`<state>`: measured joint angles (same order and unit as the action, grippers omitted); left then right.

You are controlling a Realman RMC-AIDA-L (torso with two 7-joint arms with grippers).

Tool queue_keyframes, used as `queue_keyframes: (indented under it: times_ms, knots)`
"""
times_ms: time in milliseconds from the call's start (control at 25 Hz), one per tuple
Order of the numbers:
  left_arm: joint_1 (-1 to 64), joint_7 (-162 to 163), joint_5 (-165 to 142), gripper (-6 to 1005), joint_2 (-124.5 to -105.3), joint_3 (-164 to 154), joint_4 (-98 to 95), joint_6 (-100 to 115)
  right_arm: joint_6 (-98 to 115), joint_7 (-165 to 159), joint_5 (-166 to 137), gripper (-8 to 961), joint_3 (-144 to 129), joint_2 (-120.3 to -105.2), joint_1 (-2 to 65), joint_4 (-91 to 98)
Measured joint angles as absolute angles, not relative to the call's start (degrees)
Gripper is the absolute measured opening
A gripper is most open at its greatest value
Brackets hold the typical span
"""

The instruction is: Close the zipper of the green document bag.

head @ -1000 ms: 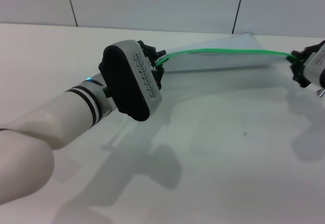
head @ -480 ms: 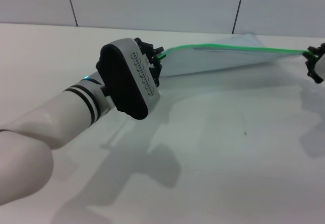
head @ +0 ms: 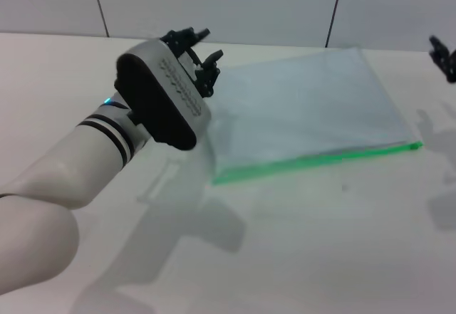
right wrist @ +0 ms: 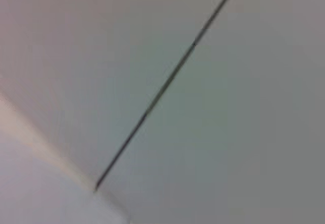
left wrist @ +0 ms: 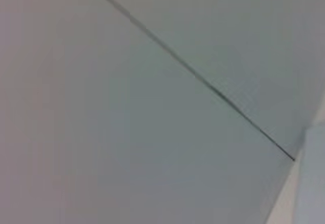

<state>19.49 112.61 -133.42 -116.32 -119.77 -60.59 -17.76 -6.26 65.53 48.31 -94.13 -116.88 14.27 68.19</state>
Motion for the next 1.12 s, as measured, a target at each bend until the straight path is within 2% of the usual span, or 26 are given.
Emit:
queue_keyframes:
  times_ms: [200, 440, 640, 800, 1120]
  knots:
    - [19.3, 118.7, -127.9, 396, -116.24, -122.8, -60.1, -27.6, 7.6, 57.6, 49.0, 545, -102.2, -116.77, 10.7, 70.9]
    - [19.9, 133.7, -127.7, 579, -116.18, -125.5, -57.0, -41.6, 23.2, 47.1, 52.0, 678, -110.9, -116.67, 13.4, 64.5]
    - [20.6, 140.5, -126.5, 720, -116.18, -125.5, -54.8, -43.9, 41.0, 34.5, 52.9, 846, -118.5, -116.63, 16.1, 55.7]
    - [21.4, 142.6, -126.2, 820, -116.37, -127.2, -51.3, -47.1, 47.6, 25.2, 53.0, 834, -121.9, -116.63, 19.9, 47.9]
    - [22.6, 145.3, -125.9, 816, -116.43, -128.1, -49.3, -48.2, 48.3, 22.5, 52.9, 834, -123.3, -116.63, 22.4, 44.3]
